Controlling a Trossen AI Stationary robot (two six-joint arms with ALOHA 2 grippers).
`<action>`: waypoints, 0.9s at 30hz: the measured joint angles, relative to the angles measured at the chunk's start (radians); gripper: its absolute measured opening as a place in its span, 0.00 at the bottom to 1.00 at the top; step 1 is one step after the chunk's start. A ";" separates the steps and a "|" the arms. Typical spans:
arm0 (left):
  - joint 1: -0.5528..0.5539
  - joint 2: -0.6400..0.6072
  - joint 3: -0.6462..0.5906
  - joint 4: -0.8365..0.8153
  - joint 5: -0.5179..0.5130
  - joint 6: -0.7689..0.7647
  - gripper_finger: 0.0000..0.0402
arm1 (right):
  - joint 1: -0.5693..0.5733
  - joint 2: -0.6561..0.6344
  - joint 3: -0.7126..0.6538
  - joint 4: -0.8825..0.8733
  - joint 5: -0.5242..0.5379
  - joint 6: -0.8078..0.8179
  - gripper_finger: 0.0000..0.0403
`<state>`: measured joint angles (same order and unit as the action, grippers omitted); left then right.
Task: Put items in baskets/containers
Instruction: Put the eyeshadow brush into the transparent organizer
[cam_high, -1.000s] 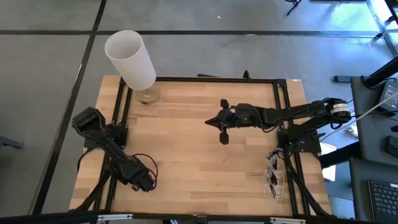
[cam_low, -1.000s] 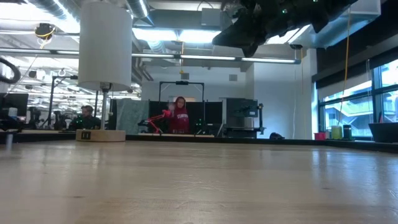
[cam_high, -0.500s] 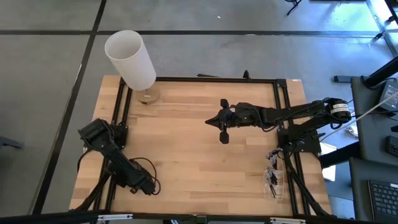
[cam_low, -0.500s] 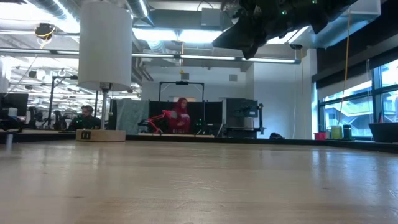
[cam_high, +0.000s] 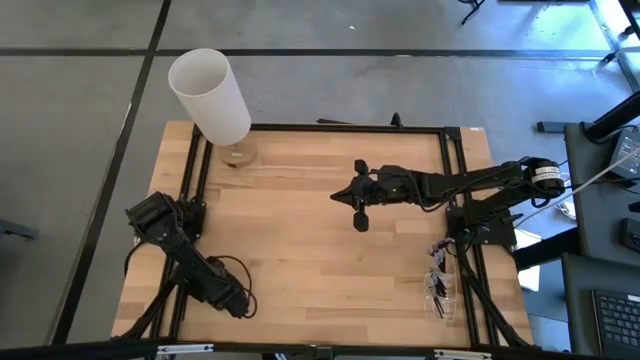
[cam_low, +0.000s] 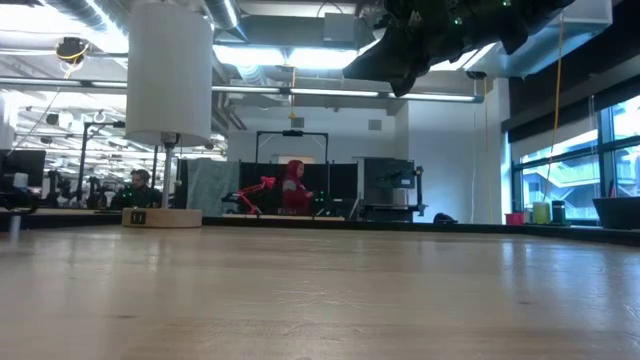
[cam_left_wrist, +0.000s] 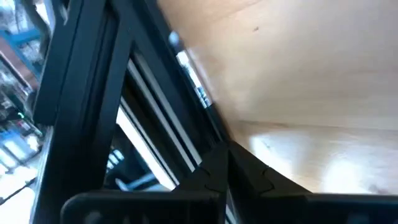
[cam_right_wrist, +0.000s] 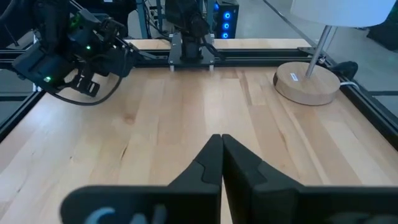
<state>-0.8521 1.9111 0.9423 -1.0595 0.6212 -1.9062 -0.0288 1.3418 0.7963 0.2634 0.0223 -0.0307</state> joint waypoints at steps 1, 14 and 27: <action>-0.006 -0.001 0.000 0.002 -0.014 -0.021 0.01 | 0.000 0.000 0.000 0.000 0.000 0.000 0.02; -0.066 -0.003 0.000 0.025 -0.026 -0.133 0.01 | 0.000 0.000 0.000 -0.003 0.000 -0.001 0.02; 0.013 -0.001 0.092 -0.211 -0.085 0.039 0.01 | 0.000 0.000 0.000 -0.003 0.000 -0.001 0.02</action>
<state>-0.8394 1.9106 1.0341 -1.2701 0.5365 -1.8671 -0.0288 1.3418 0.7963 0.2604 0.0222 -0.0319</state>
